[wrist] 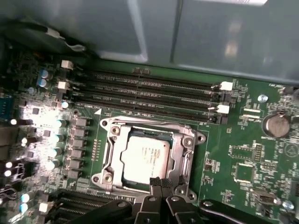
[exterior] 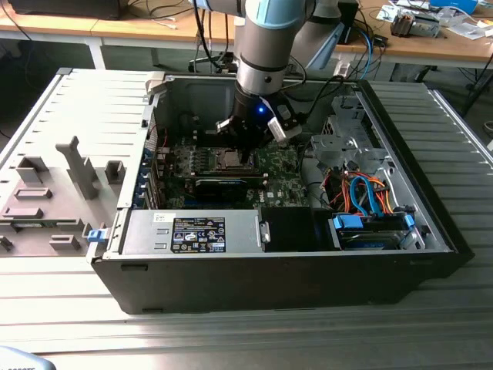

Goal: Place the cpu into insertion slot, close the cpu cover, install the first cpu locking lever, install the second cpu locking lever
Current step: 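Install the second cpu locking lever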

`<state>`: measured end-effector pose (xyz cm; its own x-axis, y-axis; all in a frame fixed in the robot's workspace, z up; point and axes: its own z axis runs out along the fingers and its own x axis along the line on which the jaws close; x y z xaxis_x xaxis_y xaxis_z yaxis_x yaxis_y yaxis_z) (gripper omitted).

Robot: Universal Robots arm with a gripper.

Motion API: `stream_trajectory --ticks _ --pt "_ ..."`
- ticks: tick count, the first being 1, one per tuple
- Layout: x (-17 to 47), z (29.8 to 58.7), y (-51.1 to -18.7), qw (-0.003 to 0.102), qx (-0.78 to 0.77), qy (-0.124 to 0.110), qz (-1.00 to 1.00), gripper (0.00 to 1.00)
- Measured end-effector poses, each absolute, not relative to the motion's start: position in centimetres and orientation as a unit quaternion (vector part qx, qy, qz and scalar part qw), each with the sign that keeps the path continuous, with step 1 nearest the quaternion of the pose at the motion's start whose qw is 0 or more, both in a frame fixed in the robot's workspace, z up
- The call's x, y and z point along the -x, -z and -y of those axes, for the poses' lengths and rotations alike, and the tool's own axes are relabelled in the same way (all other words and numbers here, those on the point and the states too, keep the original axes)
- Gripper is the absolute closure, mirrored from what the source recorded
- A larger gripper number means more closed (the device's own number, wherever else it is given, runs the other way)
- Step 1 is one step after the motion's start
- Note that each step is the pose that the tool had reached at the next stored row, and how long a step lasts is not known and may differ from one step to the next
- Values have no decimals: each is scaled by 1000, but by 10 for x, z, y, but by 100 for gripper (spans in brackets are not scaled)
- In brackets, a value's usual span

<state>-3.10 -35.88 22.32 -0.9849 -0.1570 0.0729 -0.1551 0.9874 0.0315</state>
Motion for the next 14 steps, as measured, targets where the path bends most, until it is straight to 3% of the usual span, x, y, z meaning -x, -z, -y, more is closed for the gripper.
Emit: stream_trajectory --ticks 14 --pt "31 341 -237 39 -78 -6 996 89"
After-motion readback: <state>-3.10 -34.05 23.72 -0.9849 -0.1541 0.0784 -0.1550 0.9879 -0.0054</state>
